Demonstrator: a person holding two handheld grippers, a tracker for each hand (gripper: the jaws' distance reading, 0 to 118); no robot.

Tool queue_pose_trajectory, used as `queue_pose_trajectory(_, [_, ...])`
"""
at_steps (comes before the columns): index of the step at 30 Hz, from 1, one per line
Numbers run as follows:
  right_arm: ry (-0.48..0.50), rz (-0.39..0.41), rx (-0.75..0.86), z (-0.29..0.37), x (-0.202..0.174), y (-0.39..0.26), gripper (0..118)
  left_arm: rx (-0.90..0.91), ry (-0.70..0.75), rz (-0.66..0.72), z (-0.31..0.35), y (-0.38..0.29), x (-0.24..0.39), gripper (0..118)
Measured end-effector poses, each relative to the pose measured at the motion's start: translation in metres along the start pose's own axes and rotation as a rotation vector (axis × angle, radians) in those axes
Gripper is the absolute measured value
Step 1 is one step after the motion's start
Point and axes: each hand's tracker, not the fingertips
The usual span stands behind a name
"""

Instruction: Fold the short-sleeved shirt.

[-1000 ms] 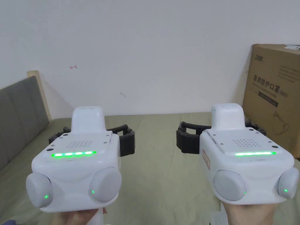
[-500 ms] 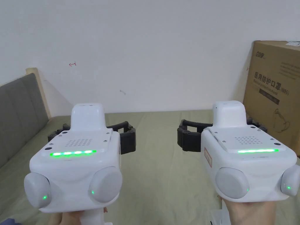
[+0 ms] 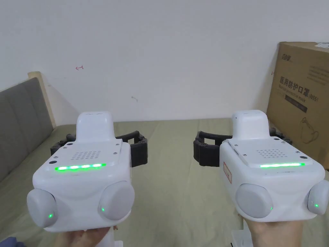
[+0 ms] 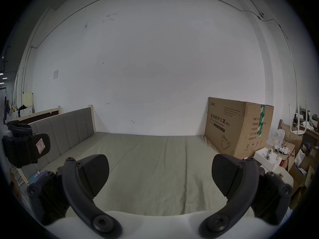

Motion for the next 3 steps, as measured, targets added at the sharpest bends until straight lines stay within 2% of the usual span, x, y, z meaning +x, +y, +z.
queue_pose_trajectory(3, [0.003,0.003,-0.007,-0.0004,-0.0008,-0.0019,117,-0.003,-0.01,0.012,-0.0007,-0.0017,-0.0021,106])
